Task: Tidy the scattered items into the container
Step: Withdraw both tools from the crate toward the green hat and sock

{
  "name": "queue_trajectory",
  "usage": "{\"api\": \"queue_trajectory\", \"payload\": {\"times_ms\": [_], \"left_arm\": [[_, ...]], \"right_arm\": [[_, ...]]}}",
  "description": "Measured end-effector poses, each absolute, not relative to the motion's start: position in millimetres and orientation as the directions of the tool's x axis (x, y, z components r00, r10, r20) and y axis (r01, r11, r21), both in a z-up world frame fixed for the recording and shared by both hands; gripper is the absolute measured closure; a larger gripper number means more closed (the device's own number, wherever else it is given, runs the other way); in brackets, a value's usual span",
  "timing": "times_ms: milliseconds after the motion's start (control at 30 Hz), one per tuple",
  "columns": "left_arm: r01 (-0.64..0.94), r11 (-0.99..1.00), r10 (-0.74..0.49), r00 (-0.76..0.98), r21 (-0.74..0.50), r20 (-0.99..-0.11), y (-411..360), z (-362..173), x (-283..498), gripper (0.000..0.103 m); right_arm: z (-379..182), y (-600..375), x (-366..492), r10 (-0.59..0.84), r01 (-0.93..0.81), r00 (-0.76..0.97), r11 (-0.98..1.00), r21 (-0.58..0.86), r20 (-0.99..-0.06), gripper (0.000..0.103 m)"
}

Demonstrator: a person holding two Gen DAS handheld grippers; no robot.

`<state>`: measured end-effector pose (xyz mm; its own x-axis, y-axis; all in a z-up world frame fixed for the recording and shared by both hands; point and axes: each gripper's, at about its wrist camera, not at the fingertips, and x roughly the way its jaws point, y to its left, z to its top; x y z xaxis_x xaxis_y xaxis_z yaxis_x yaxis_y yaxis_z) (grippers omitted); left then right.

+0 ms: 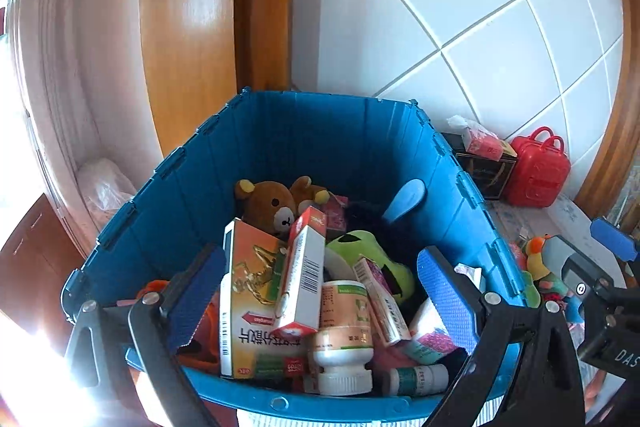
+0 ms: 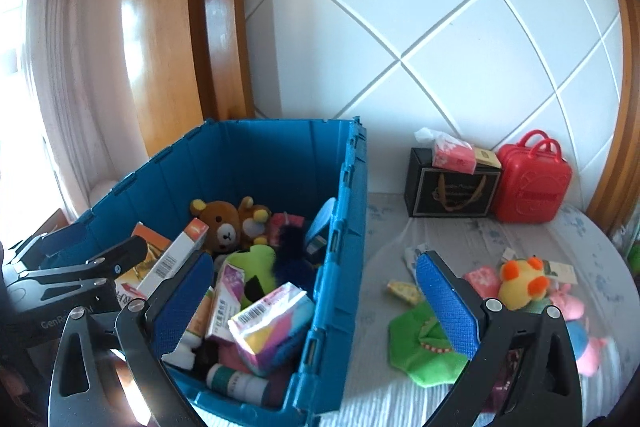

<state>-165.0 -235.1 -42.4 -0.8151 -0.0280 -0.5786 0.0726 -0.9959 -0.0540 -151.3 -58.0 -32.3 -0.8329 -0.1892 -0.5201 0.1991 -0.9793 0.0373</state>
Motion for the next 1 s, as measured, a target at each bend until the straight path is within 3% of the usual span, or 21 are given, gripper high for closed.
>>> {"api": "queue_trajectory", "payload": {"times_ms": [167,467,733,1000], "left_arm": [[0.025,-0.998,0.005,-0.849,-0.050,-0.528,-205.9,-35.5,-145.7,0.005],[-0.111,-0.993,0.119,-0.886,-0.045,-0.449,-131.5,-13.2,-122.3,0.004],[-0.169,-0.985,0.164,-0.868,-0.032,-0.468,-33.1,-28.8,-124.6,0.004],[-0.142,-0.989,0.145,-0.806,-0.050,-0.573,87.8,-79.8,-160.9,0.004]], "right_arm": [[-37.1,-34.5,-130.1,-0.112,0.138,-0.860,-0.990,-0.015,-0.498,0.000],[-37.2,44.5,-106.5,-0.040,0.028,-0.873,-0.999,0.031,-0.486,0.000],[-68.8,174.8,-104.1,0.033,-0.091,-0.848,-0.992,0.083,-0.529,0.000],[-116.0,323.3,-125.0,0.041,-0.140,-0.781,-0.984,0.111,-0.624,0.000]]}}
